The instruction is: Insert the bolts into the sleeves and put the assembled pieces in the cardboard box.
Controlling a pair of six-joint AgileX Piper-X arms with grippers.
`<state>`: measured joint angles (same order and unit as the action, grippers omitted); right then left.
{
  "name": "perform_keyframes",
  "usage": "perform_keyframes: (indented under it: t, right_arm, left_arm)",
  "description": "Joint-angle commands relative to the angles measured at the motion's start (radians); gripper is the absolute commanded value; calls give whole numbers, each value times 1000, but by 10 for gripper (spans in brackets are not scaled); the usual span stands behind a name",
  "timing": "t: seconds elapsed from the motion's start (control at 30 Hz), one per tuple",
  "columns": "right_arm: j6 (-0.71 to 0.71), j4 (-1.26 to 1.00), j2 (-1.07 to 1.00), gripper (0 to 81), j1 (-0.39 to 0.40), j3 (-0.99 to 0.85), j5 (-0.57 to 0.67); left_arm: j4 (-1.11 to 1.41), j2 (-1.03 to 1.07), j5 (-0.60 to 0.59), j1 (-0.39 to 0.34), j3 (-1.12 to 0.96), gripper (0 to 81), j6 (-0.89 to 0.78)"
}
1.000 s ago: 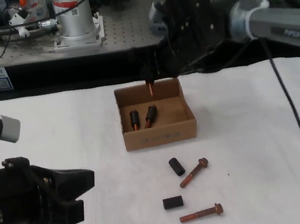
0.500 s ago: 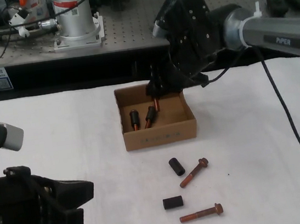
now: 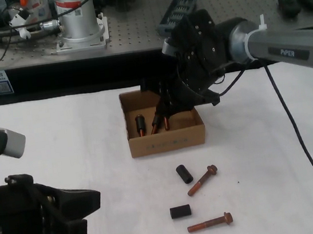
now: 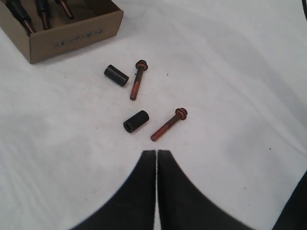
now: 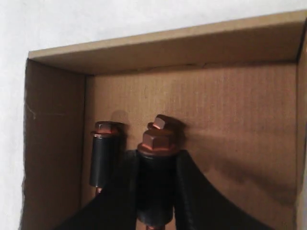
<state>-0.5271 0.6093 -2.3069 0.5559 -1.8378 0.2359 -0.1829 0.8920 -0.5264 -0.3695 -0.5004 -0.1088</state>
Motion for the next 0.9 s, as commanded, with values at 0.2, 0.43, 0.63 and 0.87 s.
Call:
perform_keyframes:
  t: [0.2, 0.43, 0.63, 0.87]
  right_arm:
    - [-4, 30, -4, 207, -9, -14, 9]
    - [-4, 32, -7, 232, -9, -14, 9]
    - [52, 36, 8, 232, -9, -14, 45]
    - [428, 144, 128, 232, -9, -14, 50]
  left_arm:
    - [4, -3, -10, 1, -11, 8, 19]
    - [4, -3, -10, 1, -11, 8, 19]
    - [4, -3, -10, 1, -11, 8, 24]
    - [-3, -3, -41, 1, -11, 8, 94]
